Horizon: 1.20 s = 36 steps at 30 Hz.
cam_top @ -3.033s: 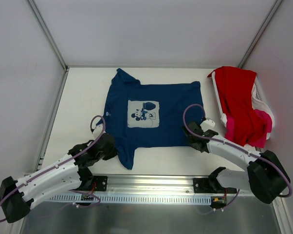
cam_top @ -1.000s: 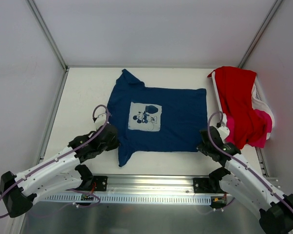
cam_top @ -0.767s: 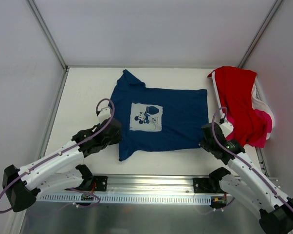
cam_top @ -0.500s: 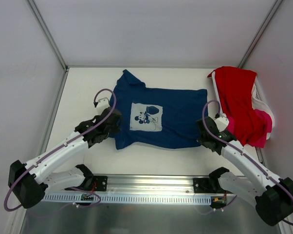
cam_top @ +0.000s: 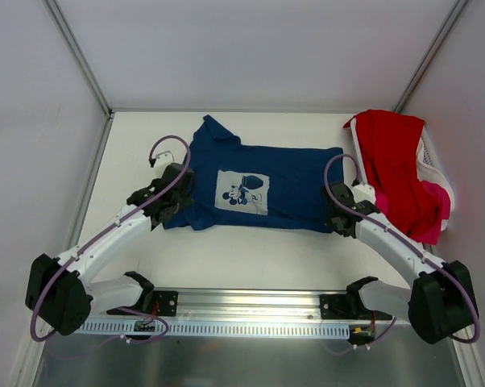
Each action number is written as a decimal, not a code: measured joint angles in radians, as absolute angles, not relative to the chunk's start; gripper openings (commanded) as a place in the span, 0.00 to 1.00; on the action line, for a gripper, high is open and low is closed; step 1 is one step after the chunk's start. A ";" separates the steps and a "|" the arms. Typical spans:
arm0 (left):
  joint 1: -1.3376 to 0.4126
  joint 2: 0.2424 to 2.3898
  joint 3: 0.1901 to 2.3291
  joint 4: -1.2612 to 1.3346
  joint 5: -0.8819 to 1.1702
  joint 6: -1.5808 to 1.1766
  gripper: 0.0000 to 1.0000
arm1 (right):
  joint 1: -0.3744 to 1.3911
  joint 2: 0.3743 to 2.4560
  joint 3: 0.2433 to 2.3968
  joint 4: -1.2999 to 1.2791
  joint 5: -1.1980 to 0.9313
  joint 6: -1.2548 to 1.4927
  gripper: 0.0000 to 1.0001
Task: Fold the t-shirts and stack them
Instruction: Fold the tshirt
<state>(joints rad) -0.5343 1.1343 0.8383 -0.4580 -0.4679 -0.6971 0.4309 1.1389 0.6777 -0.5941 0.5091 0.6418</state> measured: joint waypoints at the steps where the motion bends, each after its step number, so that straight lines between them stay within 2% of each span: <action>1: -0.531 1.148 0.841 -0.451 -0.468 -0.694 0.00 | 0.426 1.156 0.691 -0.588 0.513 0.638 0.01; 15: -0.408 1.408 1.051 -0.323 -0.419 -0.628 0.00 | 0.334 1.445 0.992 -0.552 0.535 0.583 0.01; 25: -0.350 1.635 1.174 -0.271 -0.350 -0.604 0.00 | 0.296 1.666 1.115 -0.544 0.510 0.572 0.00; 26: -0.344 1.667 1.193 -0.268 -0.344 -0.603 0.00 | 0.295 1.685 1.127 -0.545 0.508 0.572 0.09; 28: -0.335 1.715 1.220 -0.262 -0.339 -0.602 0.00 | 0.293 1.717 1.153 -0.545 0.508 0.576 0.39; 29: -0.329 1.738 1.234 -0.260 -0.339 -0.601 0.00 | 0.292 1.730 1.166 -0.546 0.508 0.575 0.67; 32: -0.318 1.800 1.272 -0.255 -0.340 -0.601 0.00 | 0.287 1.762 1.205 -0.546 0.514 0.567 0.91; 33: -0.313 1.819 1.285 -0.252 -0.340 -0.600 0.10 | 0.286 1.771 1.216 -0.546 0.517 0.566 0.93; 34: -0.310 1.836 1.297 -0.250 -0.340 -0.593 0.53 | 0.284 1.779 1.224 -0.546 0.520 0.564 0.94; 35: -0.303 1.864 1.321 -0.248 -0.338 -0.584 0.82 | 0.282 1.787 1.234 -0.545 0.522 0.563 0.94; 36: -0.298 1.888 1.341 -0.240 -0.337 -0.583 0.99 | 0.281 1.795 1.243 -0.546 0.524 0.564 0.94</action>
